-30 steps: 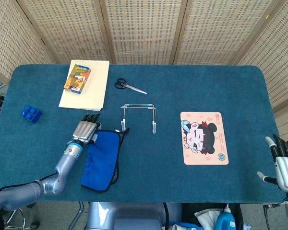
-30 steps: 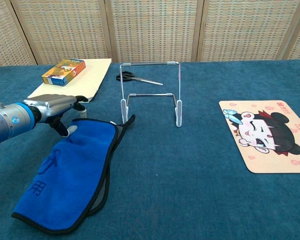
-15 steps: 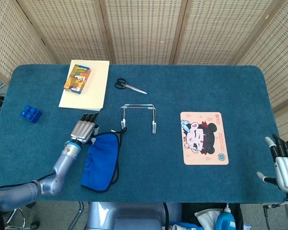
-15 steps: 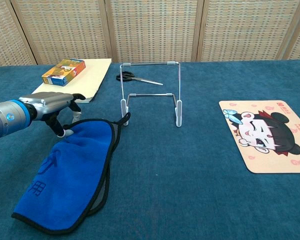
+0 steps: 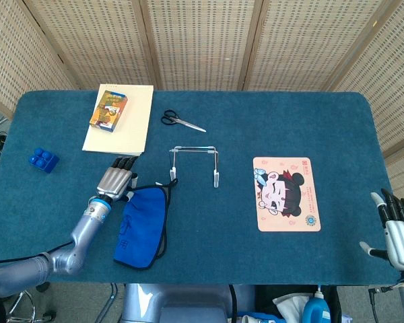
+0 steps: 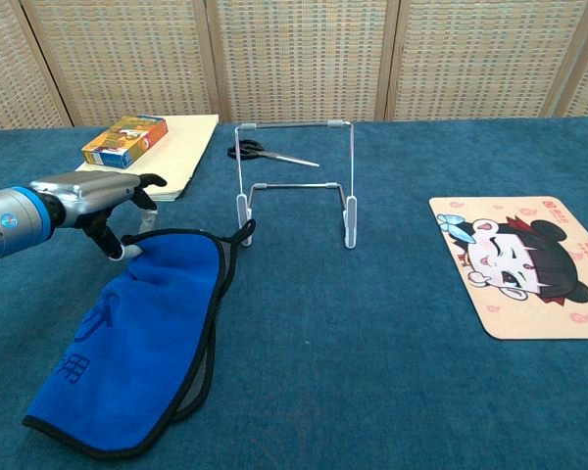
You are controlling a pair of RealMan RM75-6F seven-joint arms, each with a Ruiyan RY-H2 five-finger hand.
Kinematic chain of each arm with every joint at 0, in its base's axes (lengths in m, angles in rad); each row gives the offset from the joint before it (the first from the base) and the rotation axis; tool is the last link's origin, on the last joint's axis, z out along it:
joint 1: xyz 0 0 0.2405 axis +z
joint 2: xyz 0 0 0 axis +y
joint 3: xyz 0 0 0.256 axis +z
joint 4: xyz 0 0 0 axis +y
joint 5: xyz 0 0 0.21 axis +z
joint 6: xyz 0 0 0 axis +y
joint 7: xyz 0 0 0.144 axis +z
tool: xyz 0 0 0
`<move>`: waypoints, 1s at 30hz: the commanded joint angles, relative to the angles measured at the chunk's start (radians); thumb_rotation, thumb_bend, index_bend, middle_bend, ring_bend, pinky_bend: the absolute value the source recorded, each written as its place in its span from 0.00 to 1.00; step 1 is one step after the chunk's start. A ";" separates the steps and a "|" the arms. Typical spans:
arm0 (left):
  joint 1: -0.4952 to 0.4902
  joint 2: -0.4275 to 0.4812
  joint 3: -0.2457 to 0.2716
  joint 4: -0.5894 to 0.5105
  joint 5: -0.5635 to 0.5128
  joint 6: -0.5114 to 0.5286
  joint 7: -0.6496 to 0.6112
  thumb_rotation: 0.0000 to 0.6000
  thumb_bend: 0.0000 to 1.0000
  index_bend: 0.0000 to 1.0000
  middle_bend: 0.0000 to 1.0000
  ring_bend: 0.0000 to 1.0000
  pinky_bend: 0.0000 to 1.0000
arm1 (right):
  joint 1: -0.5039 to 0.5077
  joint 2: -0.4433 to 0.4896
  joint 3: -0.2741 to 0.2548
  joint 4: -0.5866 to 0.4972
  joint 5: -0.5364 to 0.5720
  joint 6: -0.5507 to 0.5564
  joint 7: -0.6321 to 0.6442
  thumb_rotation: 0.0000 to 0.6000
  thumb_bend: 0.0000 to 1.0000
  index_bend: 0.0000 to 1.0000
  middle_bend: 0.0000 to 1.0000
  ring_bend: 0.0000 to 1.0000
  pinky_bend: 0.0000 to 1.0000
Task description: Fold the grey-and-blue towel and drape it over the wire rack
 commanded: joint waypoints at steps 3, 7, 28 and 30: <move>0.015 0.053 -0.003 -0.057 0.056 0.047 -0.030 1.00 0.46 0.96 0.00 0.00 0.00 | 0.000 0.001 0.000 -0.002 -0.001 0.001 0.001 1.00 0.00 0.00 0.00 0.00 0.00; 0.025 0.117 -0.018 -0.130 0.082 0.083 -0.041 1.00 0.46 0.96 0.00 0.00 0.00 | -0.002 0.004 -0.002 -0.005 -0.007 0.004 0.005 1.00 0.00 0.00 0.00 0.00 0.00; 0.056 0.453 -0.097 -0.582 0.125 0.244 0.041 1.00 0.46 0.96 0.00 0.00 0.00 | -0.008 0.019 -0.008 -0.016 -0.031 0.015 0.038 1.00 0.00 0.00 0.00 0.00 0.00; 0.058 0.480 -0.102 -0.624 0.121 0.256 0.056 1.00 0.46 0.96 0.00 0.00 0.00 | -0.009 0.023 -0.008 -0.017 -0.034 0.018 0.046 1.00 0.00 0.00 0.00 0.00 0.00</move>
